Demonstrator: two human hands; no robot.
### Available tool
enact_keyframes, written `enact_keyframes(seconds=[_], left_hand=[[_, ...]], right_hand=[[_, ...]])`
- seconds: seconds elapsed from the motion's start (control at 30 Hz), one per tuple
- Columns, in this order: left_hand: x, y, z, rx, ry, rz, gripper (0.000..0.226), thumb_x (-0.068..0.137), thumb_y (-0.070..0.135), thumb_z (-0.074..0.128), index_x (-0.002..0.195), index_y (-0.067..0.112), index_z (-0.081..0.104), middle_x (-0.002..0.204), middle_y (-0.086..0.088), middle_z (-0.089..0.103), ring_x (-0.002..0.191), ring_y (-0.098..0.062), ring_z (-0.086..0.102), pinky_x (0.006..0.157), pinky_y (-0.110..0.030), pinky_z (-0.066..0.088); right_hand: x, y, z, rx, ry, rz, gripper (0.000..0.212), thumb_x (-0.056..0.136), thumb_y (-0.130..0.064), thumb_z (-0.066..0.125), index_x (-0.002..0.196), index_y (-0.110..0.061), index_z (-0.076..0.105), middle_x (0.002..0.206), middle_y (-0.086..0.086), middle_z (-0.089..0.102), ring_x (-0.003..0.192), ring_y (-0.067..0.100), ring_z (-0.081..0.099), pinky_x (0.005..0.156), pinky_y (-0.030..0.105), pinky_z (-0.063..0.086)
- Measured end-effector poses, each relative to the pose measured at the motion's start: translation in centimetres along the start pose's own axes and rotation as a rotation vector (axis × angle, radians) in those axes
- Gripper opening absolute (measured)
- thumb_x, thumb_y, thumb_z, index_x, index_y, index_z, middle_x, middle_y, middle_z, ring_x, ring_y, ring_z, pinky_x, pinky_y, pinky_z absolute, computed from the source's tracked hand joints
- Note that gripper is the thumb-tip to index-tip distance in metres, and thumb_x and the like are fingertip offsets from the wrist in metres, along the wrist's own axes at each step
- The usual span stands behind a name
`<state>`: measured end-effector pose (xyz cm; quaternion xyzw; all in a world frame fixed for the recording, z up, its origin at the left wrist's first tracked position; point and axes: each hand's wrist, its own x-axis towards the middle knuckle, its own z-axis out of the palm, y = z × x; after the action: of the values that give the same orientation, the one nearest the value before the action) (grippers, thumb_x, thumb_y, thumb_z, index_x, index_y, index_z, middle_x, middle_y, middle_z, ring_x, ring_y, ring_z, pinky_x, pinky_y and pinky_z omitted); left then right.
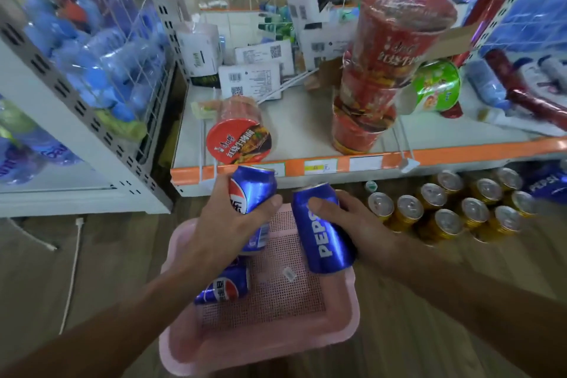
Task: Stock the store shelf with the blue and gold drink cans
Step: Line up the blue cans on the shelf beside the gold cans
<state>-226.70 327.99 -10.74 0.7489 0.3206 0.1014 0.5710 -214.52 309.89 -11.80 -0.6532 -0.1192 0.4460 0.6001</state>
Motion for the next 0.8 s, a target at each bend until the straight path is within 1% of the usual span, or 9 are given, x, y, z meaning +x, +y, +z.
enact_keyframes(seconds=[0.07, 0.17, 0.23, 0.3, 0.4, 0.47, 0.57, 0.7, 0.8], left_hand=[[-0.2, 1.5, 0.1, -0.036, -0.010, -0.012, 0.055, 0.074, 0.047, 0.082, 0.119, 0.033, 0.054, 0.095, 0.009, 0.074, 0.083, -0.005, 0.072, 0.073, -0.026, 0.056], [-1.4, 4.1, -0.1, -0.089, -0.027, -0.038, 0.048, 0.077, 0.038, 0.082, 0.116, 0.034, 0.054, 0.094, 0.009, 0.074, 0.082, -0.005, 0.073, 0.068, -0.023, 0.057], [-2.8, 6.6, -0.7, -0.101, -0.019, -0.068, 0.045, 0.079, 0.034, 0.082, 0.111, 0.040, 0.051, 0.090, 0.016, 0.071, 0.078, 0.001, 0.071, 0.060, -0.016, 0.054], [-4.7, 9.9, -1.5, -0.131, -0.018, -0.109, 0.046, 0.080, 0.033, 0.081, 0.113, 0.039, 0.051, 0.091, 0.016, 0.070, 0.079, 0.003, 0.070, 0.057, -0.012, 0.052], [-7.7, 15.9, -3.2, -0.167, -0.036, -0.155, 0.052, 0.079, 0.032, 0.081, 0.123, 0.025, 0.054, 0.101, 0.008, 0.070, 0.082, -0.003, 0.072, 0.060, -0.016, 0.055], [-9.7, 20.8, -4.4, -0.175, -0.049, -0.168, 0.050, 0.079, 0.031, 0.083, 0.121, 0.023, 0.055, 0.102, 0.006, 0.070, 0.082, -0.005, 0.072, 0.063, -0.019, 0.056], [-13.1, 29.2, -6.2, -0.167, -0.087, -0.178, 0.050, 0.075, 0.037, 0.087, 0.115, 0.026, 0.059, 0.100, 0.003, 0.073, 0.087, -0.015, 0.073, 0.073, -0.033, 0.060], [-17.2, 41.2, -8.3, -0.130, -0.150, -0.146, 0.042, 0.082, 0.026, 0.081, 0.116, 0.016, 0.057, 0.091, 0.008, 0.070, 0.072, 0.001, 0.069, 0.059, -0.011, 0.050], [-19.9, 49.0, -9.0, -0.094, -0.214, -0.105, 0.041, 0.085, 0.025, 0.078, 0.118, 0.019, 0.055, 0.093, 0.009, 0.068, 0.070, 0.008, 0.066, 0.058, -0.007, 0.047]], right_hand=[[-0.5, -0.9, -0.1, 0.063, 0.030, 0.017, 0.046, 0.072, -0.046, 0.070, 0.113, -0.027, 0.062, 0.094, -0.003, 0.077, 0.088, 0.017, 0.075, 0.074, 0.033, 0.059], [-2.1, -3.0, 0.3, 0.088, 0.082, 0.036, 0.066, 0.066, -0.054, 0.069, 0.124, -0.024, 0.059, 0.104, 0.002, 0.076, 0.094, 0.020, 0.074, 0.077, 0.035, 0.058], [-4.2, -5.2, 1.0, 0.086, 0.111, 0.057, 0.069, 0.066, -0.058, 0.068, 0.126, -0.025, 0.056, 0.109, 0.003, 0.074, 0.096, 0.019, 0.074, 0.078, 0.035, 0.059], [-6.7, -8.0, 1.6, 0.083, 0.141, 0.079, 0.072, 0.064, -0.062, 0.068, 0.126, -0.026, 0.056, 0.109, 0.003, 0.074, 0.095, 0.020, 0.074, 0.080, 0.037, 0.060], [-11.5, -13.4, 2.7, 0.103, 0.215, 0.100, 0.071, 0.060, -0.063, 0.068, 0.119, -0.026, 0.057, 0.101, 0.000, 0.076, 0.090, 0.020, 0.075, 0.076, 0.037, 0.059], [-15.1, -17.7, 3.4, 0.113, 0.234, 0.104, 0.060, 0.063, -0.061, 0.067, 0.113, -0.030, 0.057, 0.093, -0.004, 0.077, 0.085, 0.017, 0.075, 0.072, 0.034, 0.058], [-20.8, -25.0, 4.4, 0.116, 0.274, 0.099, 0.058, 0.071, -0.060, 0.077, 0.113, -0.023, 0.060, 0.092, -0.002, 0.078, 0.084, 0.019, 0.075, 0.070, 0.033, 0.058], [-27.6, -34.4, 4.9, 0.068, 0.366, 0.077, 0.063, 0.071, -0.061, 0.079, 0.113, -0.018, 0.063, 0.097, 0.003, 0.077, 0.086, 0.020, 0.075, 0.075, 0.036, 0.057], [-32.2, -40.4, 4.3, 0.060, 0.413, 0.061, 0.066, 0.067, -0.065, 0.077, 0.114, -0.020, 0.064, 0.098, 0.002, 0.077, 0.087, 0.019, 0.075, 0.073, 0.034, 0.057]])
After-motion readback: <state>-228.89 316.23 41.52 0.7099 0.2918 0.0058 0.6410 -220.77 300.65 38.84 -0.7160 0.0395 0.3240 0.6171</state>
